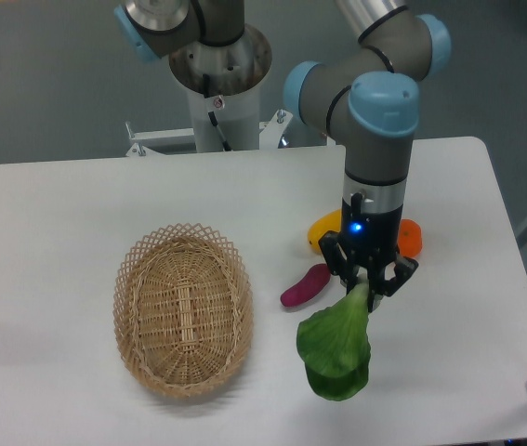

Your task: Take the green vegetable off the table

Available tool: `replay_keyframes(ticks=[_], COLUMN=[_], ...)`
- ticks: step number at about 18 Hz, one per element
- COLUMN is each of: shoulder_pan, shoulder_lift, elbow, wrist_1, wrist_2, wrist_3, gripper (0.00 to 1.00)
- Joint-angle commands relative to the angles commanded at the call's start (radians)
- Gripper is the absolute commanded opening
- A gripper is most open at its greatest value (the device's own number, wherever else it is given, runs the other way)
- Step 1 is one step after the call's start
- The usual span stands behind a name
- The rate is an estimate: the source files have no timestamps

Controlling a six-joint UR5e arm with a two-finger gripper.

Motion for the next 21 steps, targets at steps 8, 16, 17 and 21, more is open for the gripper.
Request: replay_keyframes(ticks=[8,16,17,21], shoulder_pan=[0.0,0.003,0.003,0.002], shoulder_lift=[0.0,0.002,0.0,0.002], elbow=[0.005,0.011,0.011,0.012], wrist_1=[0.0,0.0,0.0,0.0], wrist_2=[-0.002,-0.005,-0.005,-0.006], wrist_3=[0.0,-0.002,-0.002,-0.002], gripper=[0.36,0.36,0.36,0.36])
